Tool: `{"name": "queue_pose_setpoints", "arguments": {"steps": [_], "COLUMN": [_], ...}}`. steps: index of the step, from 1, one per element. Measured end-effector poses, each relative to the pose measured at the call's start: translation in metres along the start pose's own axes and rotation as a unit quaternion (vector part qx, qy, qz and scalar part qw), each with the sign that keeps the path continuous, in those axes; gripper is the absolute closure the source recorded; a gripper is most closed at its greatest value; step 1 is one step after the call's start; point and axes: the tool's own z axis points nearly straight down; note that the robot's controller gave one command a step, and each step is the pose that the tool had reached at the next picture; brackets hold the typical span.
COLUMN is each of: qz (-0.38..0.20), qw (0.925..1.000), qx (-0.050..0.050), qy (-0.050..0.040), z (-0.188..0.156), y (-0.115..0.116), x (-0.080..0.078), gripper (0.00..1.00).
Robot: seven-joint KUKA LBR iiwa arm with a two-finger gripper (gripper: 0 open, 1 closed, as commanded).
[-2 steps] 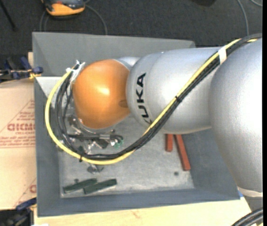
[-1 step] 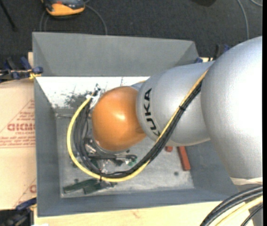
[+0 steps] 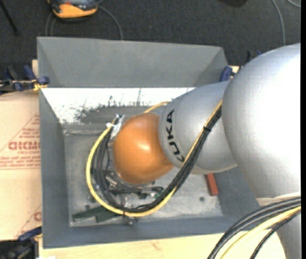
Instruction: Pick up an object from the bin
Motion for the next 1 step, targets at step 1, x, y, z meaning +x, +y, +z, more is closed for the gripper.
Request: {"name": "queue_pose_setpoints", "arguments": {"steps": [1], "qz": [-0.337], "qw": [0.9416], "qx": [0.002], "qy": [-0.003], "z": [0.0053], "y": [0.0094], "x": [-0.0158], "gripper": [1.0]}}
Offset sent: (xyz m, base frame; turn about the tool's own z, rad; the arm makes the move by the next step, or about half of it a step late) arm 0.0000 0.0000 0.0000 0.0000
